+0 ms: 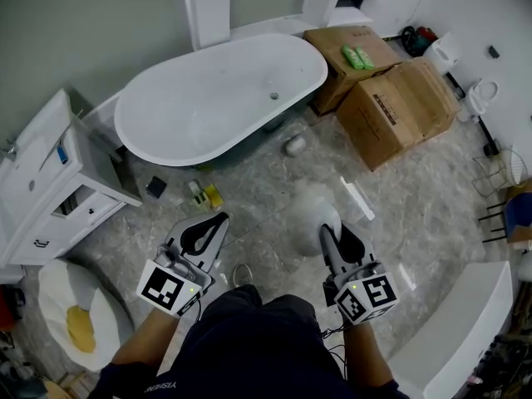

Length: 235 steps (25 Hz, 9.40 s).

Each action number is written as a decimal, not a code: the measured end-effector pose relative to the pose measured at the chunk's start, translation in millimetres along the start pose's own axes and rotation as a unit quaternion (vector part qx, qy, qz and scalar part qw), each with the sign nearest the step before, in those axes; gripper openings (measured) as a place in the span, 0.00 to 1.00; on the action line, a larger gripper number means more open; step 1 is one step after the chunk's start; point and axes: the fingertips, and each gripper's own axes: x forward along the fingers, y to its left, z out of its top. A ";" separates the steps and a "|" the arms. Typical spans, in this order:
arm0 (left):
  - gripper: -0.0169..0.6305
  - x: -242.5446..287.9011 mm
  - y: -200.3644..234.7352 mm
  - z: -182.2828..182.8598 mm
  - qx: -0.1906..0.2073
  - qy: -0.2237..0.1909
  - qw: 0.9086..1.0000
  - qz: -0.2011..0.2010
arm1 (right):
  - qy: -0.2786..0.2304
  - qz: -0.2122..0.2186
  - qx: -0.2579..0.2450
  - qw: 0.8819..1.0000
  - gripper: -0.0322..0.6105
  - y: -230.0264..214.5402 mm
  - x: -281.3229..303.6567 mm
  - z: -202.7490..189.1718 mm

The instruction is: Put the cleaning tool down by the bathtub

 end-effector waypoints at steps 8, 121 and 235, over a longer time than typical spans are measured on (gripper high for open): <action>0.08 6.2 31.1 3.6 -0.001 -0.003 1.000 0.012 | -0.005 0.002 -0.005 1.000 0.20 -5.9 30.2 12.6; 0.08 482.2 235.5 -638.8 -0.058 0.238 0.969 0.039 | 0.312 0.099 -0.104 0.939 0.21 -418.4 631.4 -743.3; 0.08 351.0 159.7 47.2 0.028 0.039 0.996 0.081 | -0.025 0.179 -0.054 0.982 0.06 -199.1 292.5 123.7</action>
